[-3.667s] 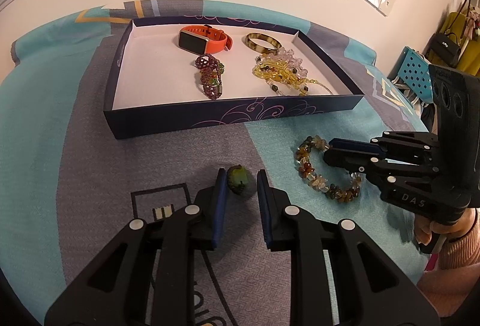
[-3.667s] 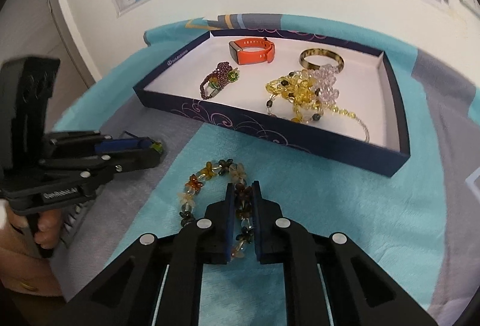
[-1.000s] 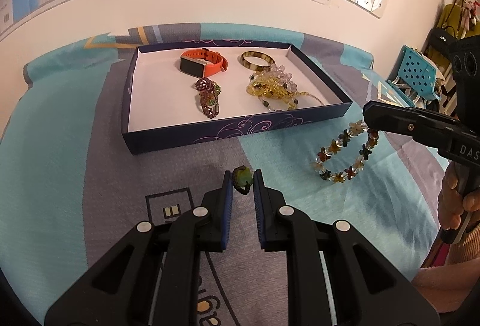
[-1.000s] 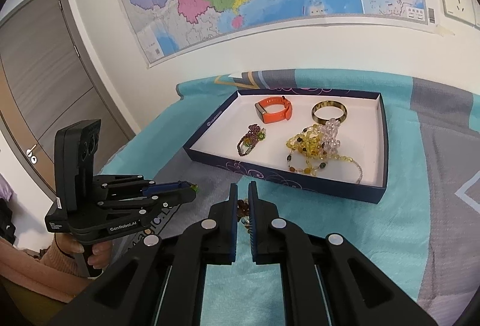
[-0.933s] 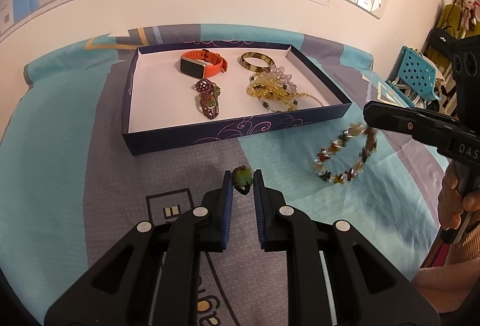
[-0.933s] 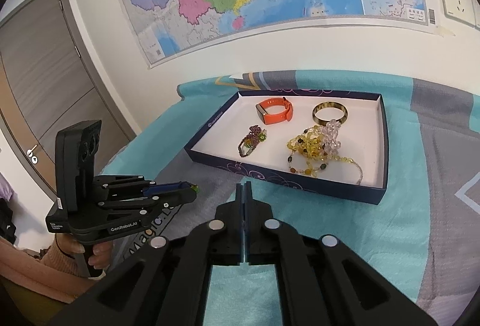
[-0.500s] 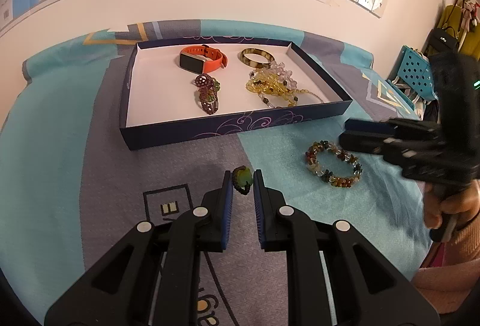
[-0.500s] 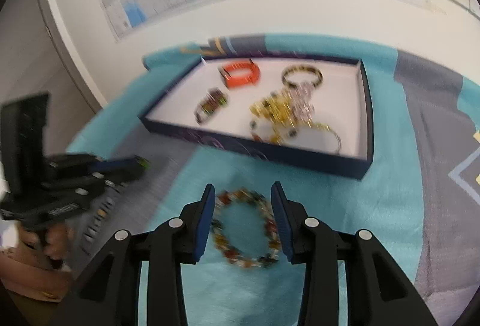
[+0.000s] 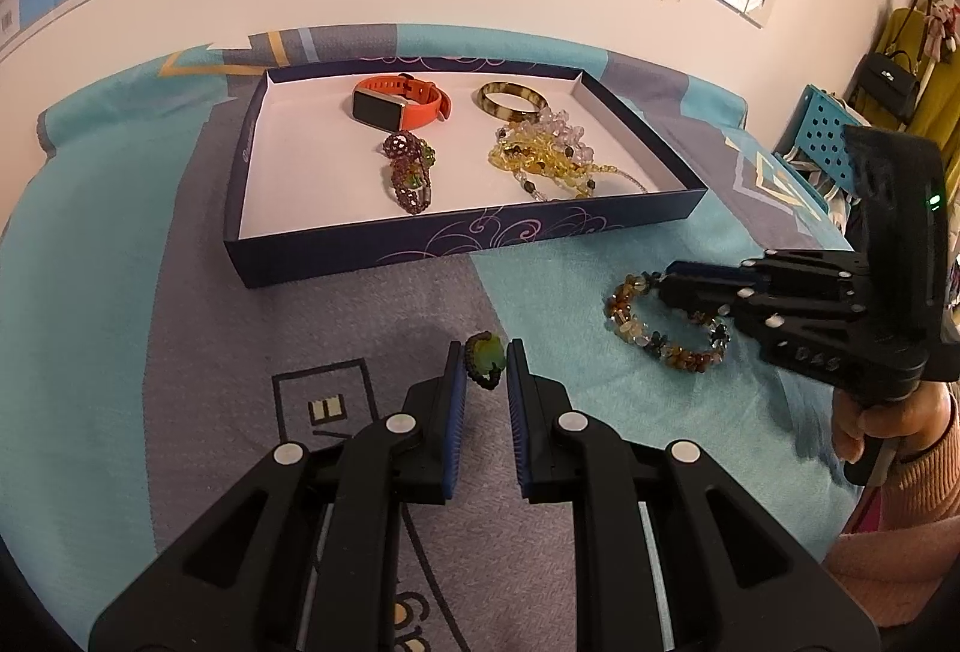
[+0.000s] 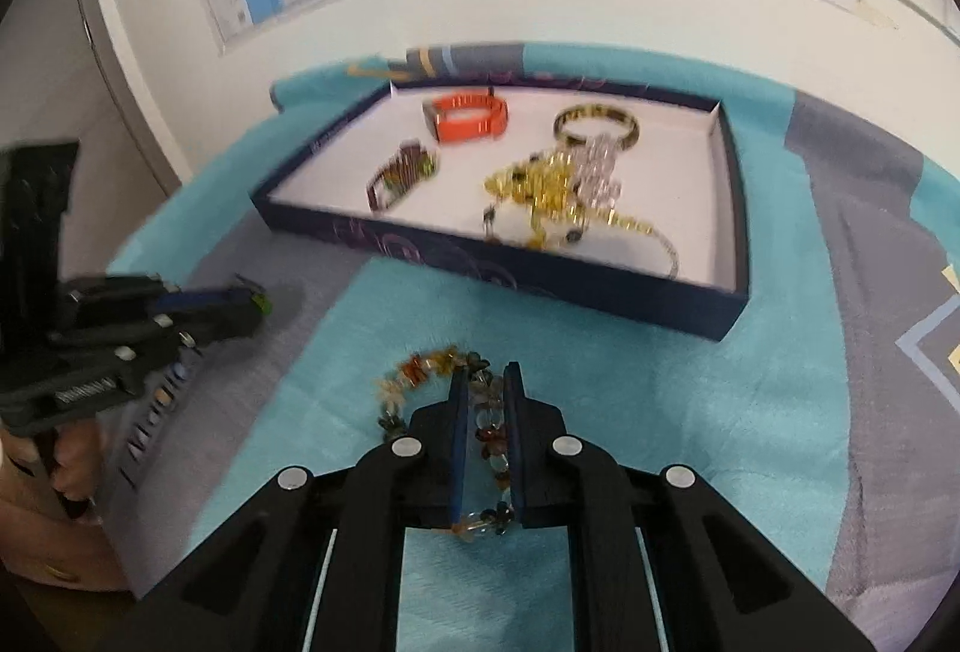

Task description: Organize jewelry

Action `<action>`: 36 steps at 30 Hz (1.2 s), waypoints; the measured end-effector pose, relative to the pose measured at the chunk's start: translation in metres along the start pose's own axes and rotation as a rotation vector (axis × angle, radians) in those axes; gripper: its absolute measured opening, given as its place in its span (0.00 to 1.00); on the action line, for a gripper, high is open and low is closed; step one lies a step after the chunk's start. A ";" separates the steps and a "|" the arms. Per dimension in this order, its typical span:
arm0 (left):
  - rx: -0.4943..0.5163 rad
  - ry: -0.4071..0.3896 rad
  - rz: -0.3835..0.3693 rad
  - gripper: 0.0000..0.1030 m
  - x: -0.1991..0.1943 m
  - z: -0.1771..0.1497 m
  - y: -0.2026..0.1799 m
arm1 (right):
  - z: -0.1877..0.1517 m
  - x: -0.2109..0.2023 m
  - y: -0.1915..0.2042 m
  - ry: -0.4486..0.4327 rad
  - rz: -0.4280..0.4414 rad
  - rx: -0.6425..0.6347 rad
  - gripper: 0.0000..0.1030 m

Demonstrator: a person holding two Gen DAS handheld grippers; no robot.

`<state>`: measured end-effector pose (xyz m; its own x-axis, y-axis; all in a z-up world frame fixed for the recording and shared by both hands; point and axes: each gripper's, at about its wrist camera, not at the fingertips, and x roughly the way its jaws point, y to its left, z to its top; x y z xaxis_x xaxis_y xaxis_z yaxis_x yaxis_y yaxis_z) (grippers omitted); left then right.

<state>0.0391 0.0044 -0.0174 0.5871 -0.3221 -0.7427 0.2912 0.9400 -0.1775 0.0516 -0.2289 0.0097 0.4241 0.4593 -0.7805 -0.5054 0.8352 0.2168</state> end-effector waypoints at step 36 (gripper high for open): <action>0.027 -0.041 0.003 0.14 -0.012 0.014 -0.007 | 0.038 -0.067 0.014 -0.195 0.050 -0.048 0.09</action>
<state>0.0407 0.0000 0.0021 0.6184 -0.3246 -0.7157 0.3098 0.9376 -0.1576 0.0450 -0.2367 0.0869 0.5326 0.5534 -0.6404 -0.5628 0.7967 0.2204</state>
